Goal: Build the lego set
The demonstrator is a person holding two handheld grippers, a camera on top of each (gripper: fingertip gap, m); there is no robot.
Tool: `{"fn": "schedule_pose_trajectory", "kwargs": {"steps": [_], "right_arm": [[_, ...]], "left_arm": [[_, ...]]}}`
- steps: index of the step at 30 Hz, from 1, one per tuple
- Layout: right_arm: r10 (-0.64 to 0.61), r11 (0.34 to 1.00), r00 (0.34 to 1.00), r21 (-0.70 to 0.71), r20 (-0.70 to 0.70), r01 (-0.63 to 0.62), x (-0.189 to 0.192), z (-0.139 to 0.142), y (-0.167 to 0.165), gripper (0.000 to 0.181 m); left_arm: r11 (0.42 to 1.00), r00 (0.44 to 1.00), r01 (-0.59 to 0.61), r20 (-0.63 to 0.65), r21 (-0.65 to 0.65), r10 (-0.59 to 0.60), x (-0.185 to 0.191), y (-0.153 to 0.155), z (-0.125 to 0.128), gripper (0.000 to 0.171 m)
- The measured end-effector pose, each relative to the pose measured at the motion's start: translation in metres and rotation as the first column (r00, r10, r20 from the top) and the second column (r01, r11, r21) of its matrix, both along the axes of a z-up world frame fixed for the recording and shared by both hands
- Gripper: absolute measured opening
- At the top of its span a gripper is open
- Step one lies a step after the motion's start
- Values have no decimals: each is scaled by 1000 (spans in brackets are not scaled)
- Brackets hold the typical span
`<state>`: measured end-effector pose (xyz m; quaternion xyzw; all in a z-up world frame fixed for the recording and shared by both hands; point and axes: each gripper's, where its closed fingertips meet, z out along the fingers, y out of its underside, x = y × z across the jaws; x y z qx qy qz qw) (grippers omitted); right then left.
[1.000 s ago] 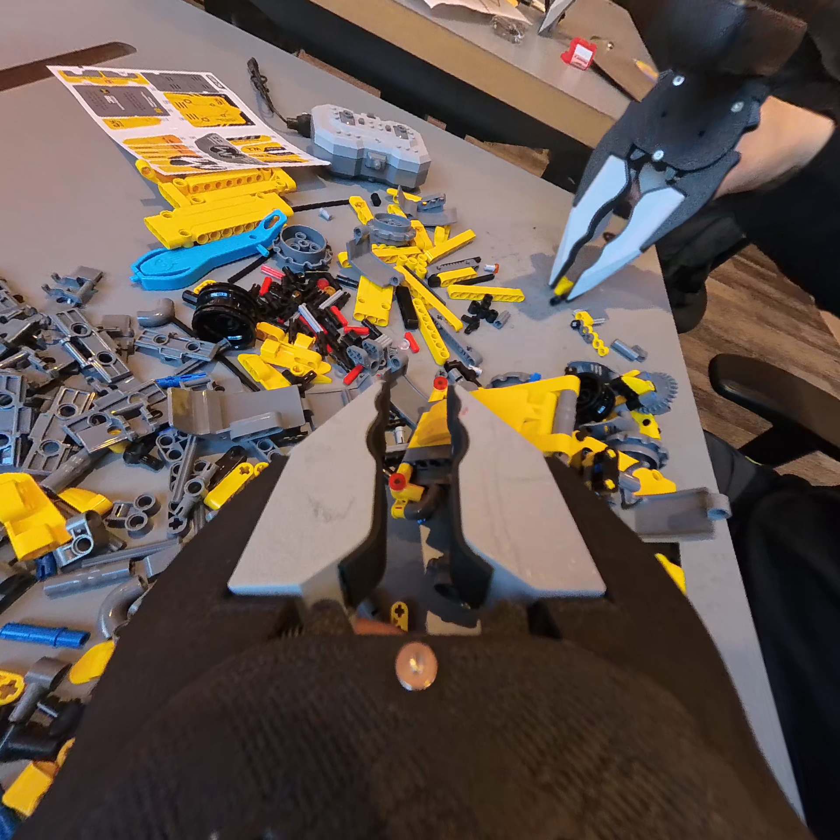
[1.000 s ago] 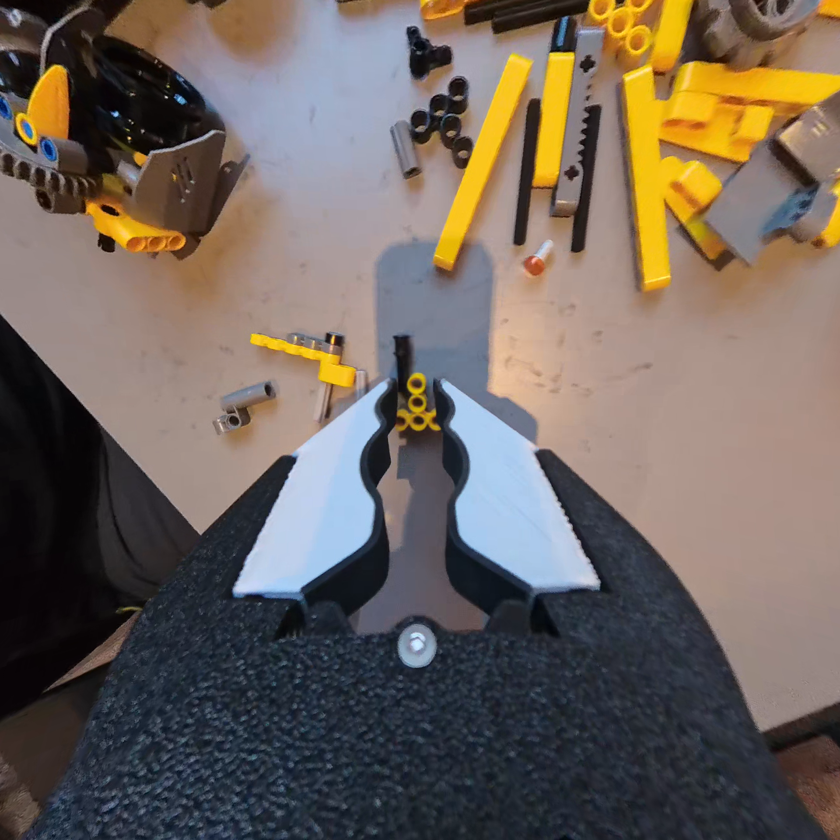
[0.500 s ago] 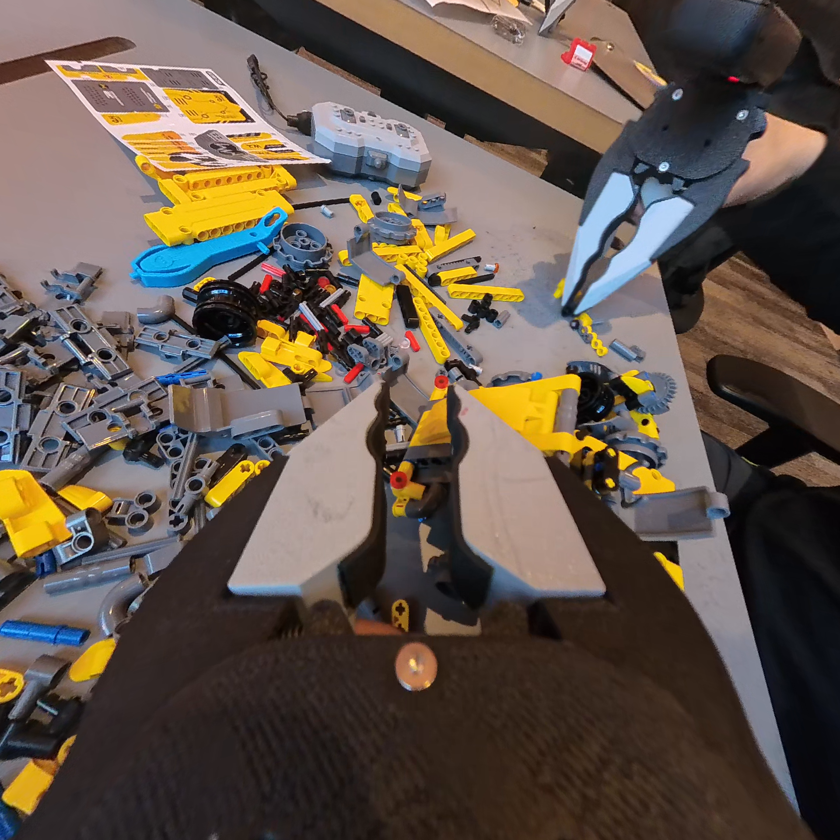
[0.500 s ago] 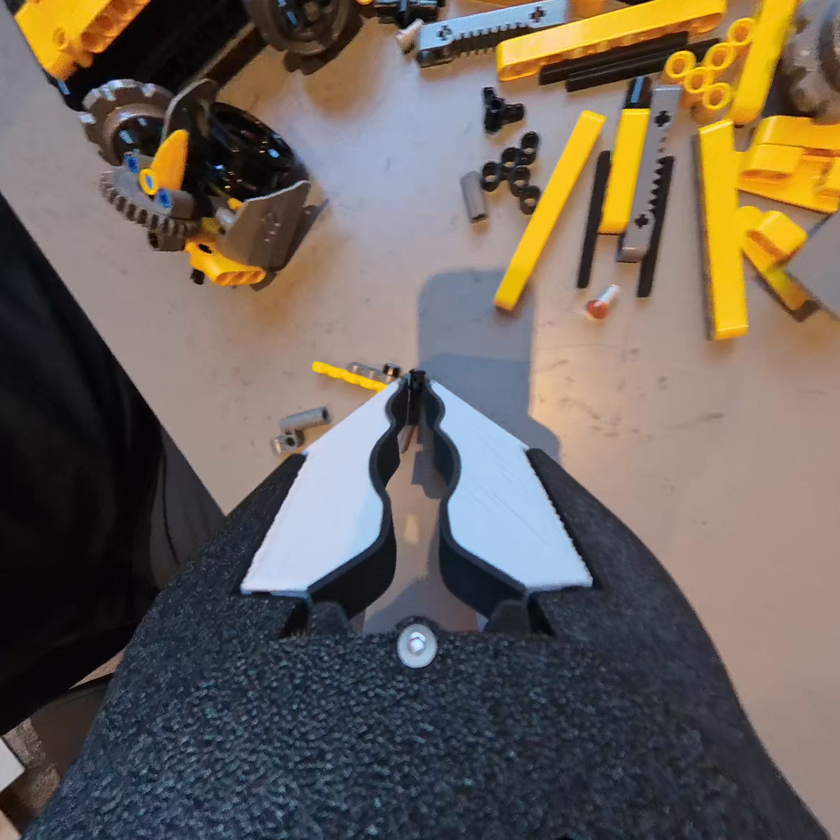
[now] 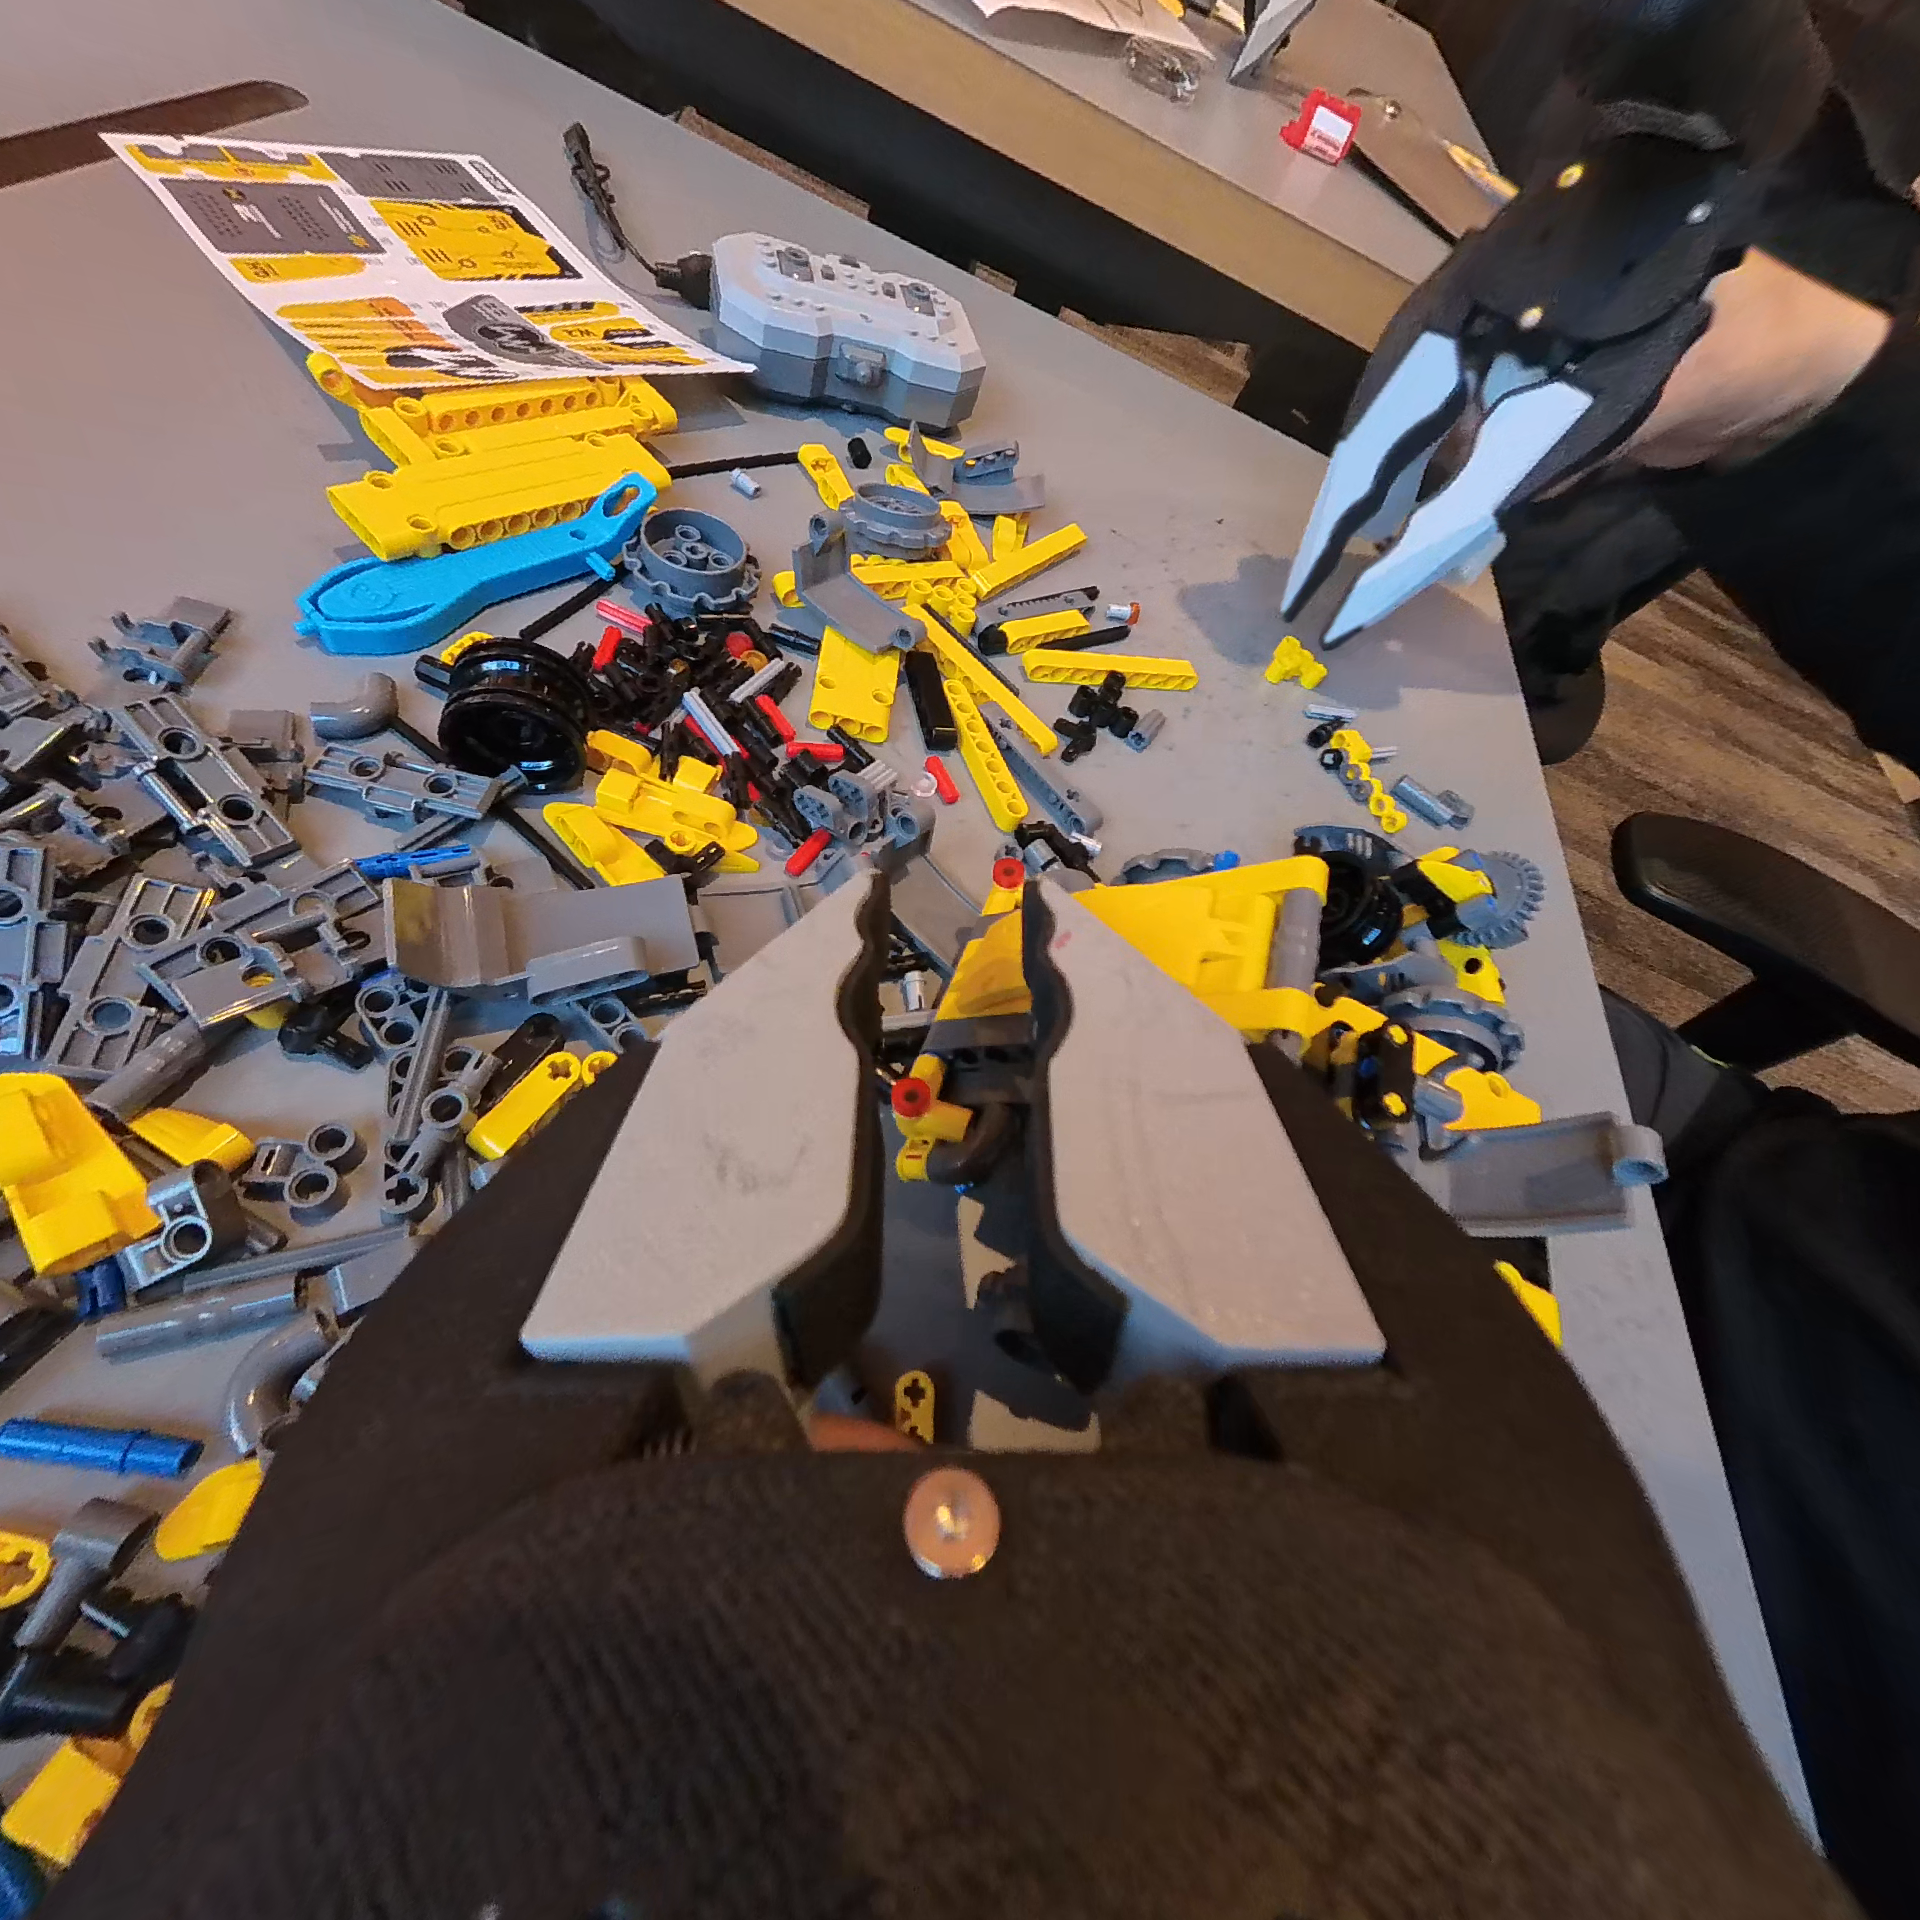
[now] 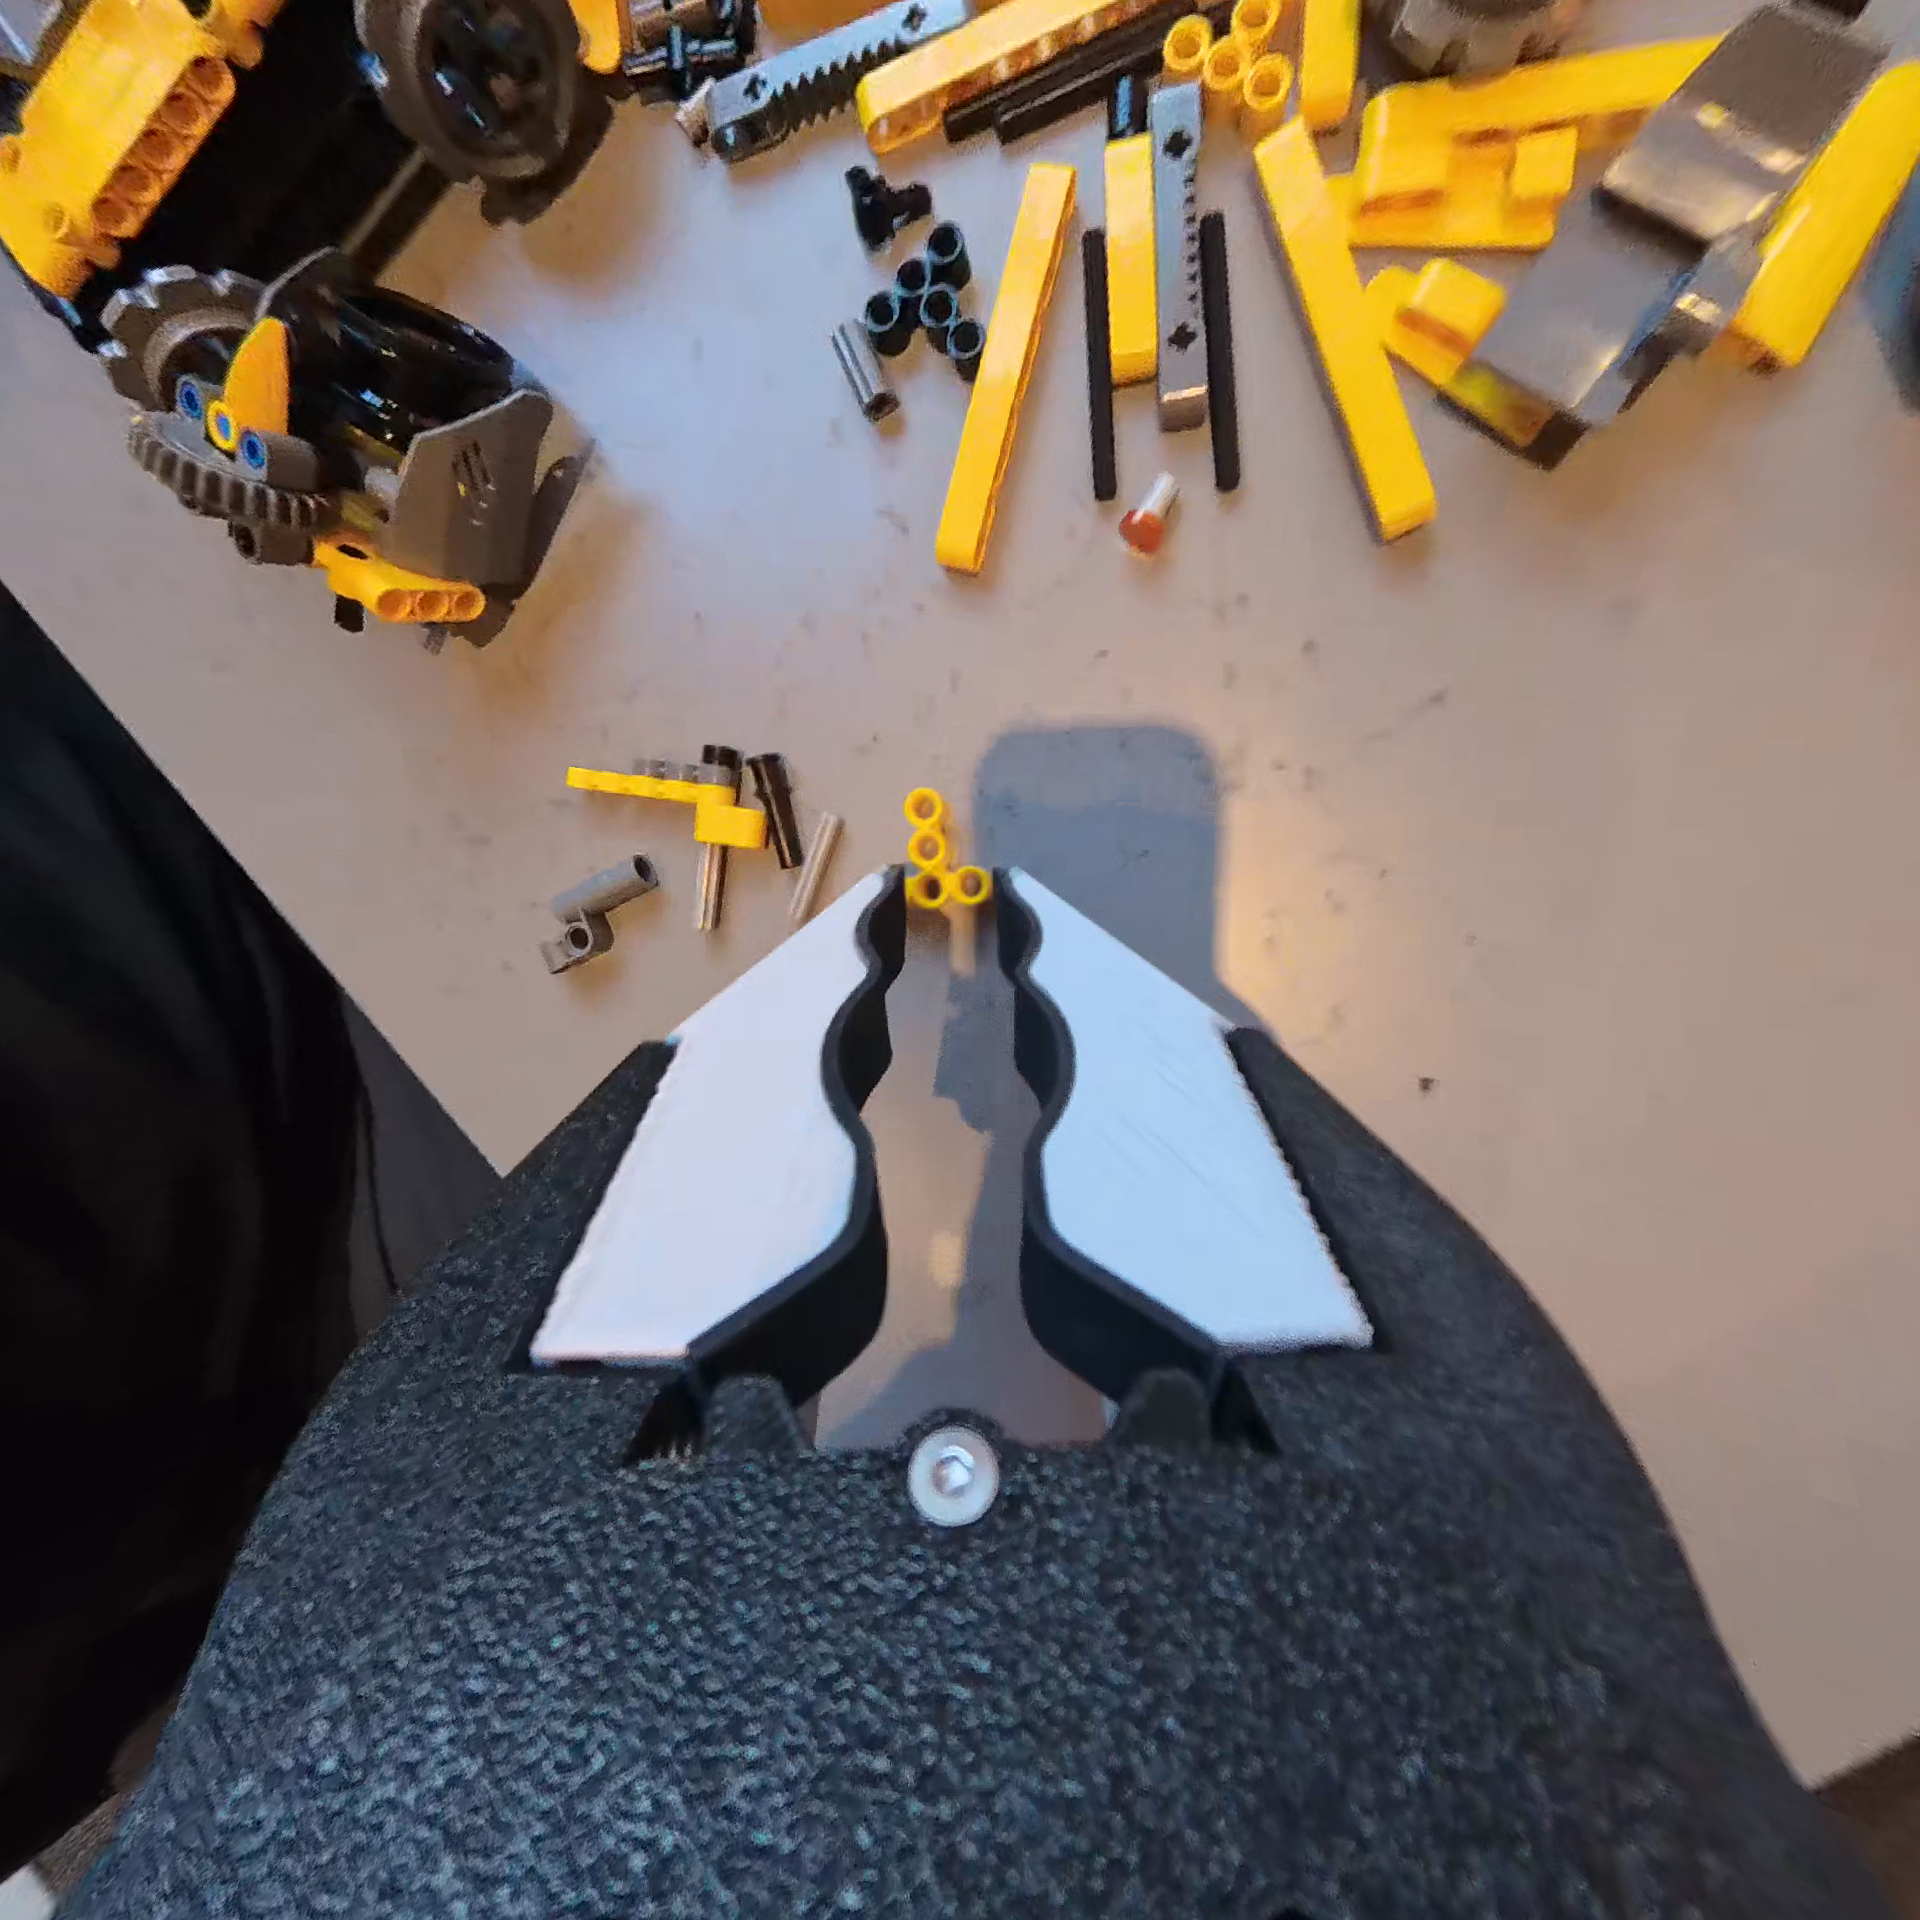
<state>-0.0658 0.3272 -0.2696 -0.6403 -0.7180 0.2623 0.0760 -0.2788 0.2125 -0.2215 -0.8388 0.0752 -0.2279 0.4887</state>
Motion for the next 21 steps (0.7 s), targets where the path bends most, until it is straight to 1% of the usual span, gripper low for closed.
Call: {"fn": "schedule_pose_trajectory", "kwargs": {"steps": [4,7,9,13,15,17,19,21], "right_arm": [[31,996,1000,-81,-3,-31,4,-5,-17,16],[42,994,999,-100,-34,-46,4,1,-25,16],[20,996,998,-81,-64,-25,4,7,-21,16],[-50,998,974,-53,-220,39,-5,27,-14,19],[-78,997,944,-6,-320,80,-12,35,-12,25],[-95,987,910,77,-403,138,-18,38,-9,33],[-91,979,888,123,-451,162,-21,41,-11,36],[-96,976,868,125,-488,178,-26,46,-15,38]], "left_arm": [[1000,1000,1,-4,-2,-1,0,0,-1,24],[1000,1000,0,-5,-4,0,0,0,-1,24],[1000,1000,-1,-6,-2,1,0,0,-1,24],[1000,1000,-11,-25,13,11,-2,2,-1,25],[999,999,-21,-34,32,22,-4,3,1,27],[998,999,-33,-36,57,35,-6,4,6,30],[995,998,-48,-28,84,51,-9,4,11,32],[992,997,-67,-19,105,69,-11,5,16,37]]}}
